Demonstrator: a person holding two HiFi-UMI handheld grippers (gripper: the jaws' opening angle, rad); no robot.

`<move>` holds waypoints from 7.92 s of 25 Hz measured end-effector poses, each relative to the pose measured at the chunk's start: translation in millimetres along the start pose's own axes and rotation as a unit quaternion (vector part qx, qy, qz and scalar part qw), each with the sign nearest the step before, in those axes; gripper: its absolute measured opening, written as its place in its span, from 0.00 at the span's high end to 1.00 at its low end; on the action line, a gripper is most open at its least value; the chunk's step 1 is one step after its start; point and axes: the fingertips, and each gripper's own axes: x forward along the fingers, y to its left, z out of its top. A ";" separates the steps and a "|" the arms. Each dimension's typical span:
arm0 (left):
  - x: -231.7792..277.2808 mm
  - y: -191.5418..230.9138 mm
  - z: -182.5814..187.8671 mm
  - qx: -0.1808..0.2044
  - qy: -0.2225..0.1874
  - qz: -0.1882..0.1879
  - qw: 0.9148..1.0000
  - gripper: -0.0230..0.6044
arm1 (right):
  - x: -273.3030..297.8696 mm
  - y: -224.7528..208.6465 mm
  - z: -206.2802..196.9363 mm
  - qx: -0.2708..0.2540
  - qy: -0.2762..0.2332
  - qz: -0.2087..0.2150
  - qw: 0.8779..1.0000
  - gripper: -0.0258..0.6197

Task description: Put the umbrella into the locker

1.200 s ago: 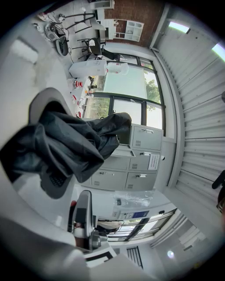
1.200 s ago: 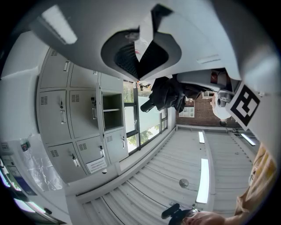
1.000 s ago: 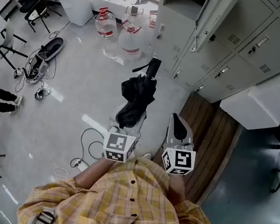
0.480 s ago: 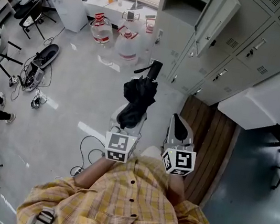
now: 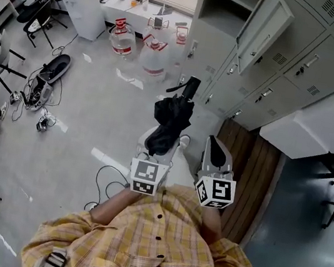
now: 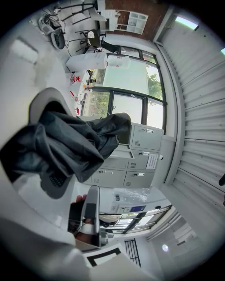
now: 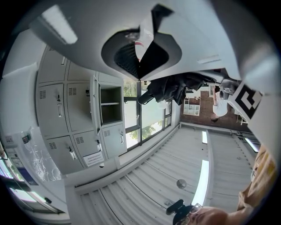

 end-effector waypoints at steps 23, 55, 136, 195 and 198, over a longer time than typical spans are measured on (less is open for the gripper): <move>140.6 71.8 28.6 0.007 0.014 -0.007 1.000 0.55 | 161.7 -60.6 -7.4 0.015 0.001 -0.007 1.000 0.96; 430.1 133.6 115.8 0.016 0.050 -0.005 0.999 0.55 | 409.7 -229.7 31.0 0.033 -0.019 0.009 0.999 0.96; 688.8 154.1 146.9 0.092 0.065 -0.106 0.988 0.54 | 490.1 -277.2 5.1 0.080 0.041 -0.096 0.991 0.96; 706.2 150.7 141.6 0.071 0.074 -0.097 0.990 0.37 | 461.8 -273.6 -9.8 0.068 0.054 -0.109 0.990 0.96; 694.8 152.2 148.4 0.067 0.067 -0.098 0.991 0.37 | 459.9 -272.7 -9.0 0.065 0.054 -0.112 0.990 0.96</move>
